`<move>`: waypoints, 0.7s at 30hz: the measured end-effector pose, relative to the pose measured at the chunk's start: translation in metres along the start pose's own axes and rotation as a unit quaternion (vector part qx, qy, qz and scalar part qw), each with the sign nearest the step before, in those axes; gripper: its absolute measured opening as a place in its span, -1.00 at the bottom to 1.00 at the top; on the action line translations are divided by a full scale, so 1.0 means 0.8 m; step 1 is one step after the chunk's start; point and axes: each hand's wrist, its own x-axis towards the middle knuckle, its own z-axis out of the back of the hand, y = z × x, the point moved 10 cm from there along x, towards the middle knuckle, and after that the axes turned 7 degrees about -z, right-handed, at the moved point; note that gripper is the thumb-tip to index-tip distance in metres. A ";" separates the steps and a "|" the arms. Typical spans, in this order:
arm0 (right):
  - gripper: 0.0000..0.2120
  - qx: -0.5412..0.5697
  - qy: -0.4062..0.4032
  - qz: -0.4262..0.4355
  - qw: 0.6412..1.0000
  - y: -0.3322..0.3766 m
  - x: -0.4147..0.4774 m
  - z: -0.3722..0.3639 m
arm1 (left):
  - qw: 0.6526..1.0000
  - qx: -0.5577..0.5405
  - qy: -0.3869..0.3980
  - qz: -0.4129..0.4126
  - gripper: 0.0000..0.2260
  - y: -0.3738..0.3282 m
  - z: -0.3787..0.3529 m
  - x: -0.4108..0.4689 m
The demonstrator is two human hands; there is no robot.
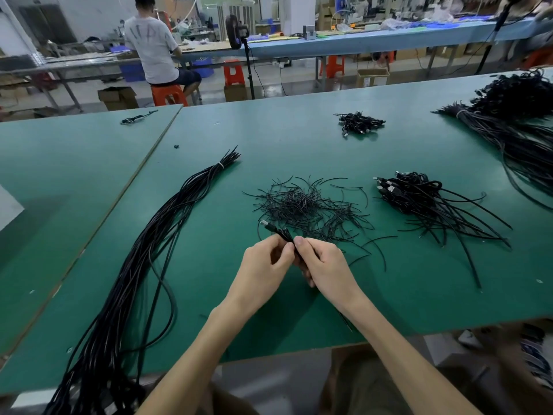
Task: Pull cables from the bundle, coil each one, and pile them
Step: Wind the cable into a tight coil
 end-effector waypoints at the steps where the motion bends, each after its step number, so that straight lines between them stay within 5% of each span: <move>1: -0.55 -0.002 -0.001 0.001 1.000 0.000 0.000 0.000 | 1.000 -0.002 0.004 0.002 -0.73 0.001 -0.002 0.000; 17: -0.52 -0.012 0.017 0.000 1.000 -0.002 0.000 -0.004 | 0.999 -0.002 -0.017 -0.041 -0.75 -0.007 -0.002 -0.008; 21: -0.53 -0.010 0.021 -0.005 1.000 -0.004 0.001 -0.006 | 0.994 0.074 -0.034 -0.073 -0.73 -0.019 0.005 -0.009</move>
